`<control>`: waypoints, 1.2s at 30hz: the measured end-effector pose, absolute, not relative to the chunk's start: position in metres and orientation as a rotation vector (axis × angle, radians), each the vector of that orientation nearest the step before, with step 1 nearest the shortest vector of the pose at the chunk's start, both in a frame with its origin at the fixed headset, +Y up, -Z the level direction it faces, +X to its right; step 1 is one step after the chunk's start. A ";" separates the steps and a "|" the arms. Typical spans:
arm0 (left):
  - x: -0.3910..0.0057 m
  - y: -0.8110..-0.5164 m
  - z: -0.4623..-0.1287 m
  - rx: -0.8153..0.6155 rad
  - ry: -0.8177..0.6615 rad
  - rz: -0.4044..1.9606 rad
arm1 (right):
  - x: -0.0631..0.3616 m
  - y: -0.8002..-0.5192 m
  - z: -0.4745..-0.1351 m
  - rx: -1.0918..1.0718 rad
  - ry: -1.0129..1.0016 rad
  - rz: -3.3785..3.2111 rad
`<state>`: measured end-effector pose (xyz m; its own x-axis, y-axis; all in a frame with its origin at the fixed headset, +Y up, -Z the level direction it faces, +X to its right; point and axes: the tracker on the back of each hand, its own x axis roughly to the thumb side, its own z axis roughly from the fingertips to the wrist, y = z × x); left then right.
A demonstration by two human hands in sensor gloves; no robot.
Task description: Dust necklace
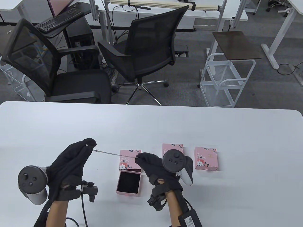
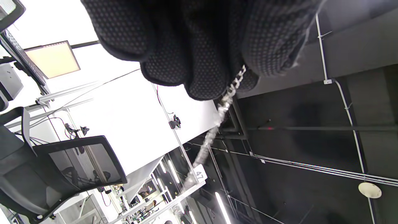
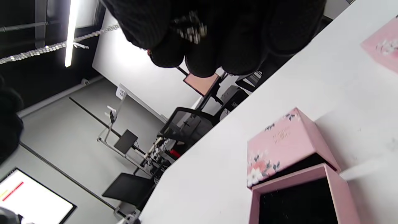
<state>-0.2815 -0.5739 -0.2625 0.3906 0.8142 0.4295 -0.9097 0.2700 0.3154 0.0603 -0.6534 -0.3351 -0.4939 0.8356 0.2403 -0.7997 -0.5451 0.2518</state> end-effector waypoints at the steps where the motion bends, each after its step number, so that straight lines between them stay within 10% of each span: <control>1: -0.282 -0.574 -0.263 0.563 -0.188 1.167 | 0.066 -0.650 -0.335 0.396 0.113 2.083; 10: -0.268 -0.586 -0.275 0.488 -0.132 0.988 | 0.106 -0.636 -0.326 0.213 -0.176 1.813; 27: -0.177 -0.664 -0.314 -0.151 -0.262 0.506 | 0.091 -0.607 -0.304 0.273 -0.399 1.845; 36: -0.192 -0.653 -0.311 -0.105 -0.241 0.636 | 0.054 -0.601 -0.296 0.392 -0.362 2.015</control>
